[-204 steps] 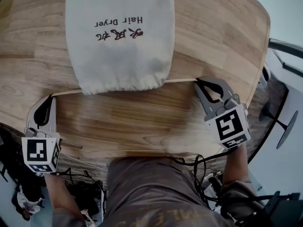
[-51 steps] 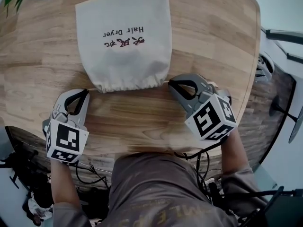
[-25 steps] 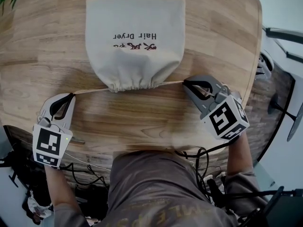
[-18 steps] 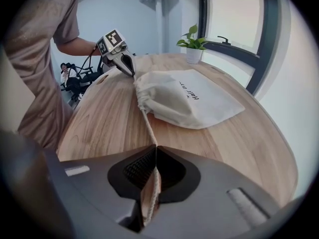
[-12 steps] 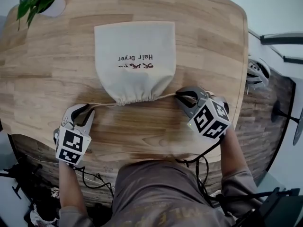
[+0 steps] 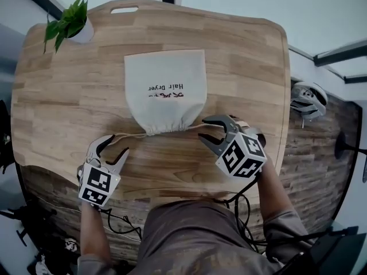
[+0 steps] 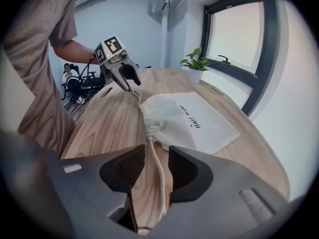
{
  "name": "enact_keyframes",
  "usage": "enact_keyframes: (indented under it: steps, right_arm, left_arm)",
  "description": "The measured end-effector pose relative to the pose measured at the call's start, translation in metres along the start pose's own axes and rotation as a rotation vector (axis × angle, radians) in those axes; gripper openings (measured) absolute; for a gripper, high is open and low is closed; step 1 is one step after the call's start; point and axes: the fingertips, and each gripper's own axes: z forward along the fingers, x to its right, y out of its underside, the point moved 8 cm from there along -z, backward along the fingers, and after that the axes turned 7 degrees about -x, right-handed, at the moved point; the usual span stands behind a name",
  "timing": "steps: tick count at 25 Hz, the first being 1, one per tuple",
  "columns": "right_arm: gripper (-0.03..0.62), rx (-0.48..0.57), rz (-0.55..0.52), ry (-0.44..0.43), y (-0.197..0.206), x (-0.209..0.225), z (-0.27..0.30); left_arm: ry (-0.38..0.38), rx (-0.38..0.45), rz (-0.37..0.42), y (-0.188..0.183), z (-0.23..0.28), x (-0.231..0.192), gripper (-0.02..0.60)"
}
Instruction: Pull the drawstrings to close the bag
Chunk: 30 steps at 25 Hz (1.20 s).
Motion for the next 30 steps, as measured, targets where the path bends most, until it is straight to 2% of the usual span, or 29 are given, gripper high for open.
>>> enact_keyframes:
  steps: [7, 13, 22, 25, 27, 29, 30]
  right_arm:
    - [0.176, -0.025, -0.046, -0.032, -0.008, -0.001, 0.02]
    - [0.17, -0.042, -0.055, -0.06, -0.008, 0.001, 0.037]
    - [0.167, -0.082, -0.051, -0.118, 0.007, -0.003, 0.049]
    - [0.153, -0.077, -0.071, -0.12, 0.003, -0.004, 0.05]
    - [0.132, -0.076, -0.079, -0.123, 0.001, -0.005, 0.051]
    - [0.124, -0.083, -0.091, -0.117, 0.0, -0.005, 0.051]
    - [0.082, -0.089, -0.099, -0.108, 0.0, -0.006, 0.051]
  left_arm:
    - [0.094, -0.005, 0.103, -0.027, 0.039, 0.011, 0.232]
    - [0.169, -0.011, 0.142, -0.028, 0.061, 0.014, 0.244]
    - [0.215, -0.029, 0.195, -0.028, 0.068, 0.011, 0.239]
    - [0.23, -0.051, 0.248, -0.031, 0.069, 0.016, 0.211]
    - [0.227, -0.049, 0.249, -0.032, 0.068, 0.016, 0.196]
    - [0.208, -0.051, 0.251, -0.031, 0.068, 0.014, 0.103]
    - [0.196, -0.061, 0.269, -0.031, 0.068, 0.014, 0.049]
